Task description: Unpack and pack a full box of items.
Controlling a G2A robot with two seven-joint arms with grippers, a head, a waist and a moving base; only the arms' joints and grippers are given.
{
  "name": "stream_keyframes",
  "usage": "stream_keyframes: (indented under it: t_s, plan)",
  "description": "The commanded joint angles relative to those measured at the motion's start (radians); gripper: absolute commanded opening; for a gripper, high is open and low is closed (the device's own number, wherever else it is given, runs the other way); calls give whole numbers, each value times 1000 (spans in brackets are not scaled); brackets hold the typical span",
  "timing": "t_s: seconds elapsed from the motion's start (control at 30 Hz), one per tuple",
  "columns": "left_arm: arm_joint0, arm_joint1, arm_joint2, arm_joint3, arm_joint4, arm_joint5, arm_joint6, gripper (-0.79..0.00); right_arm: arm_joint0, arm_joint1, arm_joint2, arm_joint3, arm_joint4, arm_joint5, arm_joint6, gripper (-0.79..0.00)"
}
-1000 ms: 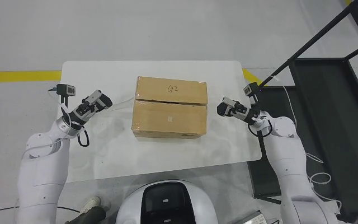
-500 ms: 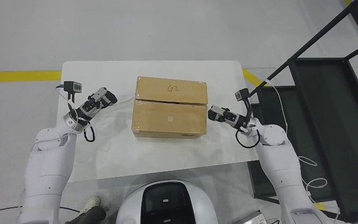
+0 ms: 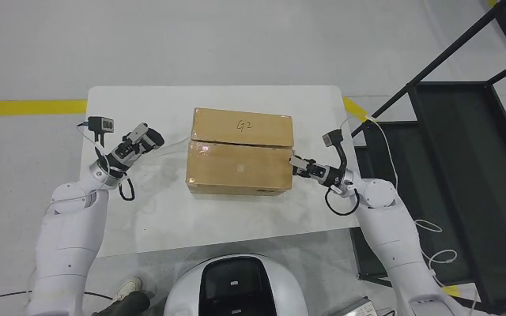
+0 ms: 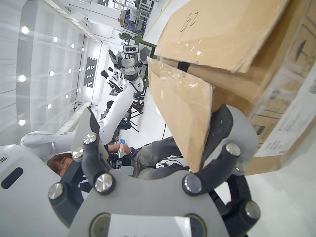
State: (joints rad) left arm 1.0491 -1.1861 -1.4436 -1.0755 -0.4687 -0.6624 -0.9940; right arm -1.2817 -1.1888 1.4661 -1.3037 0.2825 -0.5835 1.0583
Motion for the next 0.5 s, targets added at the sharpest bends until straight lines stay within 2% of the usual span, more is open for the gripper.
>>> stream_keyframes:
  t_s: [0.0, 0.3, 0.47]
  plan:
    - [0, 1, -1, 0, -2, 1, 3, 0, -11, 4, 9, -25, 40, 9, 22, 0]
    - [4, 4, 3, -1, -31, -5, 11, 0, -143, 32, 77, -219, 149, 38, 172, 0]
    - [7, 5, 12, 0, -38, -9, 7, 0, -226, 44, 82, -311, 105, 64, 209, 0]
